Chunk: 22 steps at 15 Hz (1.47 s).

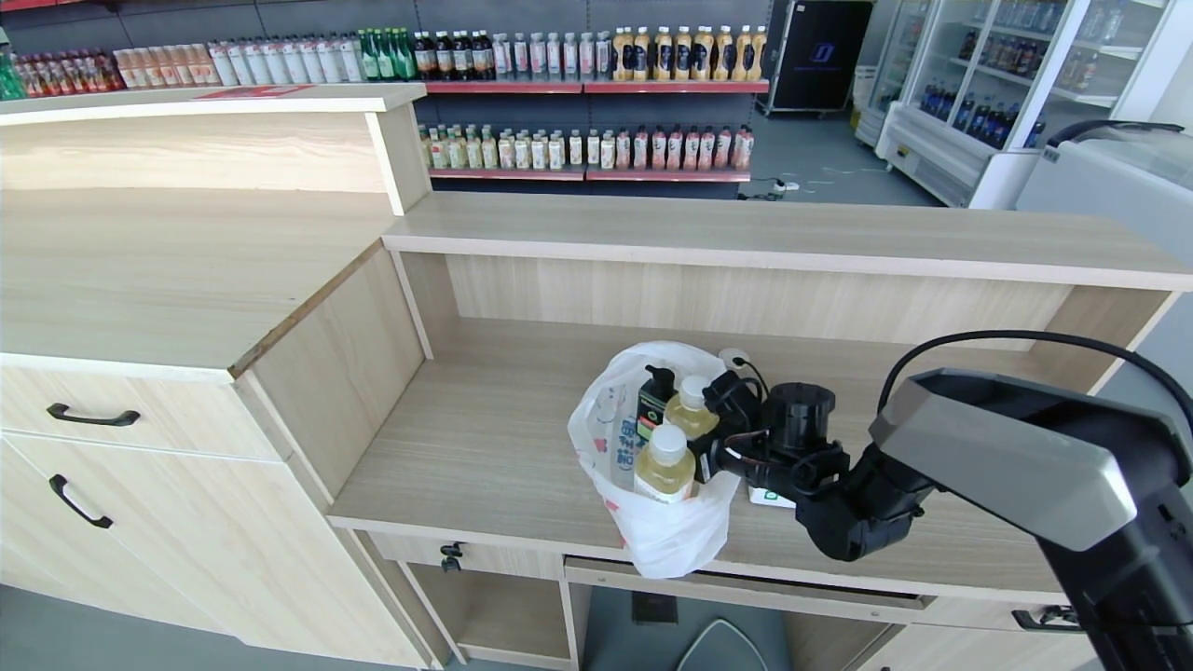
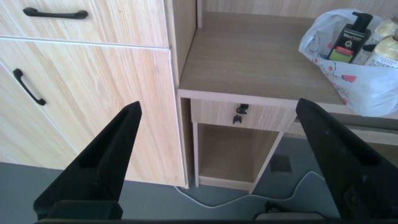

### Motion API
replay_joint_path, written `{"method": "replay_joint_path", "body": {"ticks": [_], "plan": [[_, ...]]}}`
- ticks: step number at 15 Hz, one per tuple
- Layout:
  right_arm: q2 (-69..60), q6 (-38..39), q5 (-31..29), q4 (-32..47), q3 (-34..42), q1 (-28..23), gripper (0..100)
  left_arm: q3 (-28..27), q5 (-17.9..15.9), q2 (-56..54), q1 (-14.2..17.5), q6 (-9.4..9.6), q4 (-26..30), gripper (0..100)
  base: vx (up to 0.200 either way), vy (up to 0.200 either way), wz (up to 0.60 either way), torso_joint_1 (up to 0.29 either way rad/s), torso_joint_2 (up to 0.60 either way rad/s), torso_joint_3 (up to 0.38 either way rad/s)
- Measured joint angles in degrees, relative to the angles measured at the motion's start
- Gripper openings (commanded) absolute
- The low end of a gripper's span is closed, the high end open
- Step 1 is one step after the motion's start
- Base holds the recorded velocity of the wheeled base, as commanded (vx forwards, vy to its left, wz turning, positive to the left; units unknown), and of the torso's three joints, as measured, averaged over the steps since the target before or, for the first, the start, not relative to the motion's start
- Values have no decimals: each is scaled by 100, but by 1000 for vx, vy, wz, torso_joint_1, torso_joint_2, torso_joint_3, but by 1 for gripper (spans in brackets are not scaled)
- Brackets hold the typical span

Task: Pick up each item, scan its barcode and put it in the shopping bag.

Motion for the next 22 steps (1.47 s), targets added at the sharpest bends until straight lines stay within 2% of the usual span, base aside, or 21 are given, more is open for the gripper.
{"method": "replay_joint_path", "body": {"ticks": [16, 17, 22], "plan": [[105, -63, 88, 332, -313, -16, 0, 0, 0, 0, 0, 0, 0, 100, 0, 0, 0, 0, 0, 0], [102, -63, 88, 334, -313, -16, 100, 0, 0, 0, 0, 0, 0, 100, 0, 0, 0, 0, 0, 0], [96, -59, 137, 362, -313, -43, 100, 0, 0, 0, 0, 0, 0, 100, 0, 0, 0, 0, 0, 0]]}}
